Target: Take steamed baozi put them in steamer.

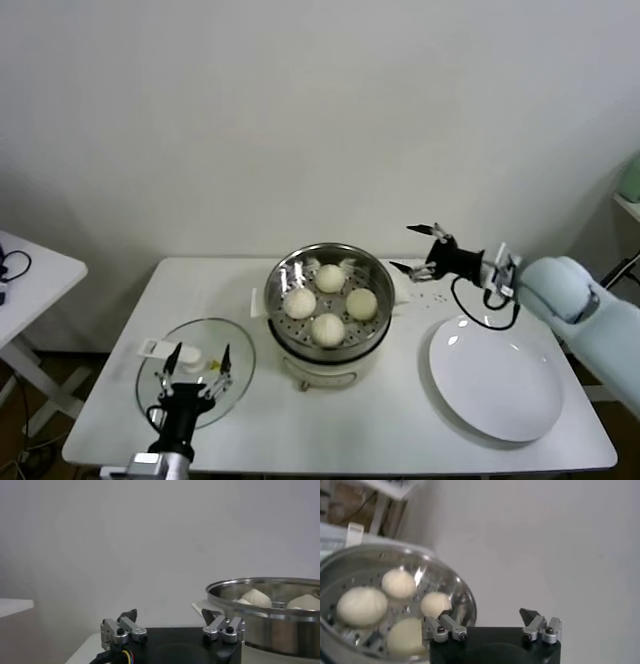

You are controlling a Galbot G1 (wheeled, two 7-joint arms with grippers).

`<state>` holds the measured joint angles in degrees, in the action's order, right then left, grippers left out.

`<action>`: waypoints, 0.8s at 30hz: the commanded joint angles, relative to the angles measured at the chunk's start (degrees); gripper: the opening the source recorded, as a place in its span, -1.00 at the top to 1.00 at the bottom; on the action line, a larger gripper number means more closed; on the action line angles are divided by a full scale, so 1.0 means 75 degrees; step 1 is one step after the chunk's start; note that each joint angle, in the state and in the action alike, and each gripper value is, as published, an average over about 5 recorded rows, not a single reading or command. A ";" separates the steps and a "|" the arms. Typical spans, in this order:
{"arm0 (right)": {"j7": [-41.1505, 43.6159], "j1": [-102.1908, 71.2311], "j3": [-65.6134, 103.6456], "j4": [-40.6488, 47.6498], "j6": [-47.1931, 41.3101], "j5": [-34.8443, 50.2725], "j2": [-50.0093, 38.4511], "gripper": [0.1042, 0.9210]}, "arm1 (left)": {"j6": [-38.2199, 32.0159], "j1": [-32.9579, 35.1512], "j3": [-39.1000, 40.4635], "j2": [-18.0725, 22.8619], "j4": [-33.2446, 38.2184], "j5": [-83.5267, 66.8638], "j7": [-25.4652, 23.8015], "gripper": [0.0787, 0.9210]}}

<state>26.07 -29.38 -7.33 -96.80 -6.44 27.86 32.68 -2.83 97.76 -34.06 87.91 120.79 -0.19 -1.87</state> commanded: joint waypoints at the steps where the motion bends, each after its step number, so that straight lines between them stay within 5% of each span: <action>1: -0.0787 -0.6263 0.6368 -0.1064 0.1645 -0.0729 0.2777 -0.76 | -0.0023 0.0040 -0.0180 -0.0016 0.0007 -0.0037 0.0025 -0.77; 12: -0.0728 -0.7946 0.7129 -0.1151 0.2735 -0.1229 0.5441 -0.76 | 0.0030 0.0000 -0.0304 -0.0031 0.0085 0.0205 -0.0004 -0.77; 24: -0.0718 -0.8689 0.6910 -0.0972 0.3554 -0.1186 0.6278 -0.76 | -0.0032 -0.0093 -0.0459 0.0011 -0.0059 0.0171 -0.0075 -0.77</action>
<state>21.25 -83.78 40.82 -103.68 13.38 20.02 69.23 -2.86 97.27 -36.73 87.89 120.90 0.59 -2.19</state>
